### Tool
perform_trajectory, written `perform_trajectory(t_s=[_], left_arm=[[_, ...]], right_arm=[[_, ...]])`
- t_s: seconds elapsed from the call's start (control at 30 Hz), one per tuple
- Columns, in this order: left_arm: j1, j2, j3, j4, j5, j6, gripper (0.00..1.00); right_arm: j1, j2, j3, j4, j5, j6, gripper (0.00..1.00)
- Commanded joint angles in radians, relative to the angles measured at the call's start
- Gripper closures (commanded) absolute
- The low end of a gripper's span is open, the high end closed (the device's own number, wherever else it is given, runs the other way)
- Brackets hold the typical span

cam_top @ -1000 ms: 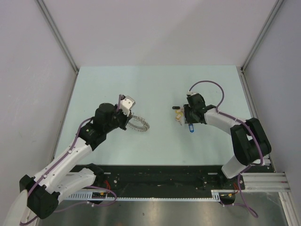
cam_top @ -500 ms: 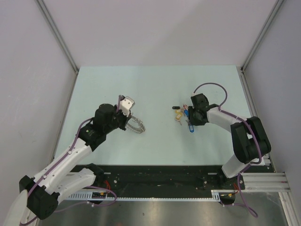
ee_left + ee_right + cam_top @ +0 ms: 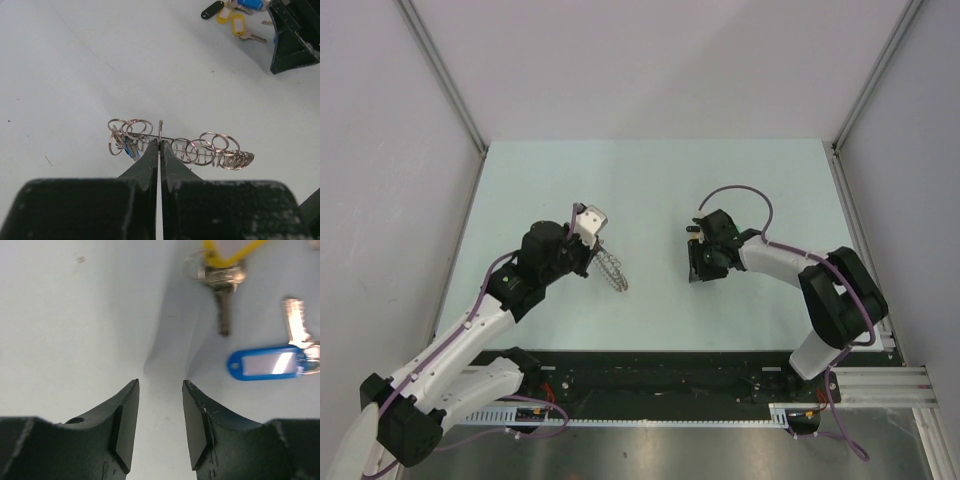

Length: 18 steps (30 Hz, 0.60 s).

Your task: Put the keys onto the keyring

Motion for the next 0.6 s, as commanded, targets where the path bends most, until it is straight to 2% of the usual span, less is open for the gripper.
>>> perform_trajectory(t_s=[0.0,0.07,0.23,0.37,0.57], left_arm=[[-0.008,-0.024,0.004,0.059,-0.006,0.014,0.99],[-0.008,-0.024,0.004,0.059,-0.006,0.014,1.0],[-0.009,-0.025,0.002,0.059,-0.004,0.016,1.0],[-0.009,-0.027,0.002,0.059,-0.007,0.017,1.0],[-0.009,-0.028,0.002,0.058,-0.009,0.019,0.99]], right_arm=[[0.044,-0.055,0.04,0.041,0.002,0.019,0.55],[0.009,-0.086,0.038,0.016,0.063,-0.001,0.57],[-0.116,-0.115,0.04,-0.007,0.088,-0.059,0.57],[-0.213,-0.089,0.038,0.008,0.057,-0.079,0.46],[-0.256,-0.031,0.04,0.051,-0.013,-0.092,0.43]])
